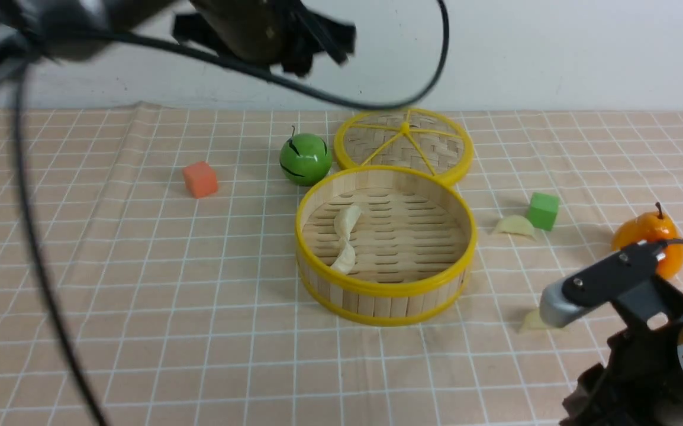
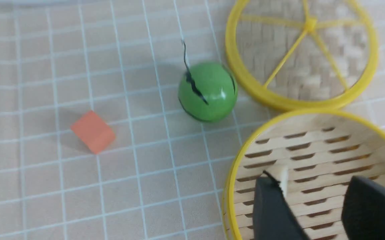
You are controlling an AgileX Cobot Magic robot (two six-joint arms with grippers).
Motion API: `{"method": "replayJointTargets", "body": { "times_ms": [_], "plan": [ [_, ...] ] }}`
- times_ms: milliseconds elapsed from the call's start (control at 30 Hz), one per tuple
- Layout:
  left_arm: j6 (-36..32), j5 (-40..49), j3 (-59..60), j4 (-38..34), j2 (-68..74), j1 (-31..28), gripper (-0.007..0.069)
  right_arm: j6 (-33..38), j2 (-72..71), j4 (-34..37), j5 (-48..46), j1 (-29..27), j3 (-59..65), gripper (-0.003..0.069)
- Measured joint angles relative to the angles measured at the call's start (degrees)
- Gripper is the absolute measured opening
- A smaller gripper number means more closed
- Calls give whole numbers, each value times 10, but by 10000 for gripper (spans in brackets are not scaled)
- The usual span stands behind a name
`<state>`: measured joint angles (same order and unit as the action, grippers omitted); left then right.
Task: Put the dumplings into the steamer on the table with the brown tablecloth.
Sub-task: 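Reach for and grasp a dumpling lying on the table beside the steamer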
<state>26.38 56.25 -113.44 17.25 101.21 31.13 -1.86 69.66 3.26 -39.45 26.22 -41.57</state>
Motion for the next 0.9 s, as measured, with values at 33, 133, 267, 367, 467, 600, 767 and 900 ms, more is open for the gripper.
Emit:
{"method": "replayJointTargets", "body": {
  "times_ms": [33,133,267,367,467,600,767,900],
  "plan": [
    [-7,6,11,-7,-41,0,224,-26,1,-8,7,-13,-6,276],
    [-29,-14,80,-35,-146,0,133,-68,5,-18,39,-46,-21,344],
    [-63,-88,253,-66,-313,0,5,-81,39,-21,70,-79,-54,406],
    [-56,-156,426,-64,-444,0,-14,-82,85,-22,69,-88,-87,421],
    [-29,-226,592,-47,-570,0,-14,-56,140,-33,50,-89,-125,422],
    [-6,-239,717,-23,-650,0,-14,-1,193,-54,20,-89,-163,422],
    [-5,-177,812,-3,-706,0,-14,106,255,-69,11,-89,-201,424],
    [-7,-145,835,6,-746,0,-14,165,313,-74,42,-89,-224,419]
  ]
}}
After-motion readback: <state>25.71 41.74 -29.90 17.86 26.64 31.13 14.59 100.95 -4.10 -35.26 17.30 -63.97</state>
